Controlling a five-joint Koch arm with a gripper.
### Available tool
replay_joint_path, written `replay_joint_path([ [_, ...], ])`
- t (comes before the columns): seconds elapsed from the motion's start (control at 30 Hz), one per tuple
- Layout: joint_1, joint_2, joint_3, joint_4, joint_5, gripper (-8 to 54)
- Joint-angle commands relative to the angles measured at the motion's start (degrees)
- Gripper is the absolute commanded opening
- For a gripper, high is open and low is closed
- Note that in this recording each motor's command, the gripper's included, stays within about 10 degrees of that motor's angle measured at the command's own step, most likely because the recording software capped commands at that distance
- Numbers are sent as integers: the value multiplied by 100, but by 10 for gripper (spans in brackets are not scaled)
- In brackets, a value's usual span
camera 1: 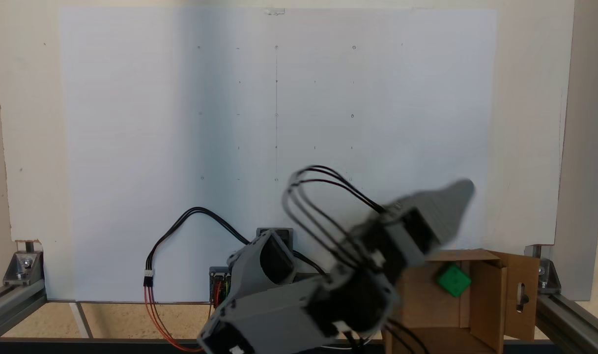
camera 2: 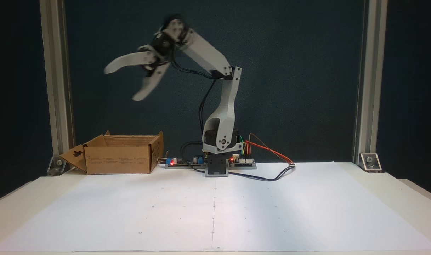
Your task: Grasp a green dice and put it in the bin.
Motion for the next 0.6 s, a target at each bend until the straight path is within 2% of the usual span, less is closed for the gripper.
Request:
replay_joint_path([
  [0.0, -912, 334, 53, -132, 431, 448],
  [0.17, -3004, 747, 642, -387, 475, 451],
  [0.37, -5317, 1696, 2962, -2046, 439, 447],
  [0.57, -5203, 2522, 4676, -3593, 422, 449],
])
